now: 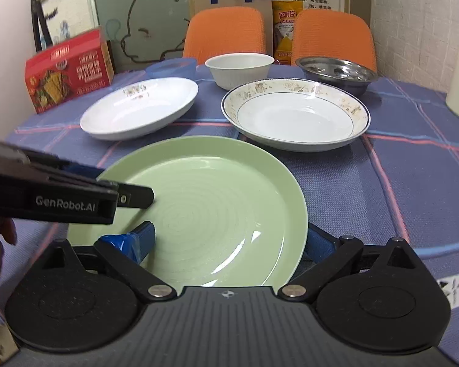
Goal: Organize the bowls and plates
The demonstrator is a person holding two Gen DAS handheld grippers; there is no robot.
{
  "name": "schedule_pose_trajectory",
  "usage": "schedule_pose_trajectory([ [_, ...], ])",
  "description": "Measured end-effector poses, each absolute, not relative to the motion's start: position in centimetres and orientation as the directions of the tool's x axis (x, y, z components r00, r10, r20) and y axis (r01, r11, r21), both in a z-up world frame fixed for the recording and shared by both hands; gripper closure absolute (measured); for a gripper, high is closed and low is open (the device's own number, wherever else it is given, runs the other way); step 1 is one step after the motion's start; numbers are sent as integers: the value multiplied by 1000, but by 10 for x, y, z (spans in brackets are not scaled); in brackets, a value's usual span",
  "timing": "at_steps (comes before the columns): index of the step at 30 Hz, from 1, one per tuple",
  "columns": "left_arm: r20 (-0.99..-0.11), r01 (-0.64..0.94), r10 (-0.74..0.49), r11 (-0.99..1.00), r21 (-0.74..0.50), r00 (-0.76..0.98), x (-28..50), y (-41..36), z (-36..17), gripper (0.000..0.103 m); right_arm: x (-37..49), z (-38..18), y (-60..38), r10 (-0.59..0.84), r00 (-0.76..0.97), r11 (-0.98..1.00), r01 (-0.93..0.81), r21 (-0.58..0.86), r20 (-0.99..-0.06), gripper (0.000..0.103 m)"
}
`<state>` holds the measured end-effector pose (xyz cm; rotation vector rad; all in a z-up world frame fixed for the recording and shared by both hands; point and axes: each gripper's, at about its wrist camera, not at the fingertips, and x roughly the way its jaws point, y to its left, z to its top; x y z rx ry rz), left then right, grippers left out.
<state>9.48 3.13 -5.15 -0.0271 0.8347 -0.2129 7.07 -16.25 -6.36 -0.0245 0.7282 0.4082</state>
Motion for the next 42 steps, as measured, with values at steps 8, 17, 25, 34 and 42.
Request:
schedule_pose_trajectory([
  [8,-727,99,-178,984,-150,663,87,51,-41,71,59,-51,-149,355,697,930,-329,163,-623,14],
  [17,-723,-48,-22,996,-76,691,56,111,-26,70,53,-42,-99,467,661,879,-420,225,-588,13],
  [25,-740,-105,-19,987,-121,673,47,154,-42,70,43,-48,-51,514,607,842,-490,224,-605,13],
  [34,-717,-88,-6,992,-94,697,50,154,-51,61,47,-60,-40,482,601,855,-481,193,-637,13],
  [42,-648,-117,-11,981,-154,762,44,175,-25,28,42,-35,-84,510,659,858,-431,278,-552,15],
])
